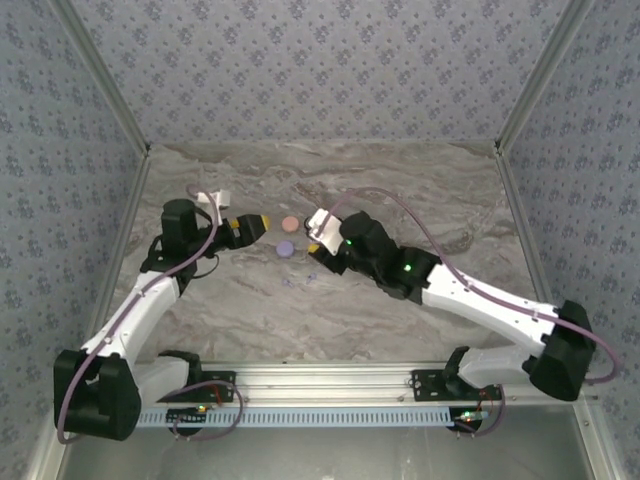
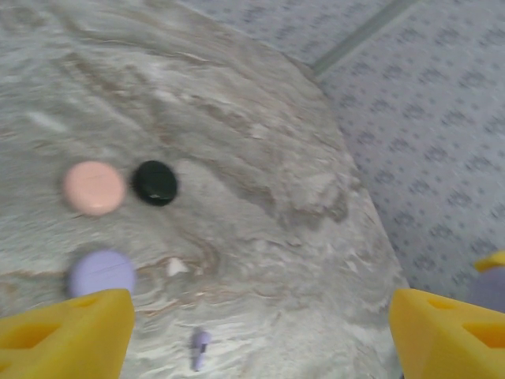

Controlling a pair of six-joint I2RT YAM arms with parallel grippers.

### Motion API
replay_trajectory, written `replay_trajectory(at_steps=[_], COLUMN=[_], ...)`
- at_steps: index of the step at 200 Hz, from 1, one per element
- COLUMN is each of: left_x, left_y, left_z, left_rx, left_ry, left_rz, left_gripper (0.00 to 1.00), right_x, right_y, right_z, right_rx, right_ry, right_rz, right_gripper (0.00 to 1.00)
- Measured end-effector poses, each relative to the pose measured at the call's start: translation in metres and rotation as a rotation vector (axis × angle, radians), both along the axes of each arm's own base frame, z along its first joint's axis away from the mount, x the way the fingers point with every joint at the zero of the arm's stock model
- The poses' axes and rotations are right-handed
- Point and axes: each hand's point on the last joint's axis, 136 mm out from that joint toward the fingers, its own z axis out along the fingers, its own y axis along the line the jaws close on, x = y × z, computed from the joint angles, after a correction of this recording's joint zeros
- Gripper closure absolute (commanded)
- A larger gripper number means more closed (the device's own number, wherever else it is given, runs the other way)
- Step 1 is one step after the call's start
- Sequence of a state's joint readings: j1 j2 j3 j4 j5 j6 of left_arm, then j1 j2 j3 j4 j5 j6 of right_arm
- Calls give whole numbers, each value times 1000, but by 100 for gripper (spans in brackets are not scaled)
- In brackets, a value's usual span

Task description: Insert the wireless bluetooth earbuds into the charging case

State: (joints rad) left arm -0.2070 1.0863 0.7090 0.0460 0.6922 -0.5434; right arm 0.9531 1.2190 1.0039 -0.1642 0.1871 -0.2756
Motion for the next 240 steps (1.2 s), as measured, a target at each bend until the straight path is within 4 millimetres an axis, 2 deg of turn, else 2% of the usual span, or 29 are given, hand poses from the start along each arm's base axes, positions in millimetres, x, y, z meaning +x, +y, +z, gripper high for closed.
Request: replay_trajectory(at_steps=[47, 82, 132, 152, 183, 240], left_x=[-37, -54, -62, -65, -66, -64], left_y=[-52, -74, -105, -114, -121, -127], left_z=[57, 78, 84, 88, 90, 73], left_rx=[-51, -84, -96, -94, -83, -50], left_ry=[-170, -237, -238, -247, -266, -224], left_rz=[-222, -311, -404, -431, -456, -474], left_gripper=[17, 18, 24, 30, 40, 51], right_x=[-4, -5, -7, -7, -7, -7], right_y=[-13, -14, -12, -12, -11, -10], right_z=[42, 49, 48, 48, 47, 45], right_rx=[47, 41, 40, 40, 38, 33], right_ry=[-176, -212, -213, -212, -209, -204], right_rz=[35, 49, 66, 69, 73, 74], right_gripper=[58, 58, 58, 57, 57, 57])
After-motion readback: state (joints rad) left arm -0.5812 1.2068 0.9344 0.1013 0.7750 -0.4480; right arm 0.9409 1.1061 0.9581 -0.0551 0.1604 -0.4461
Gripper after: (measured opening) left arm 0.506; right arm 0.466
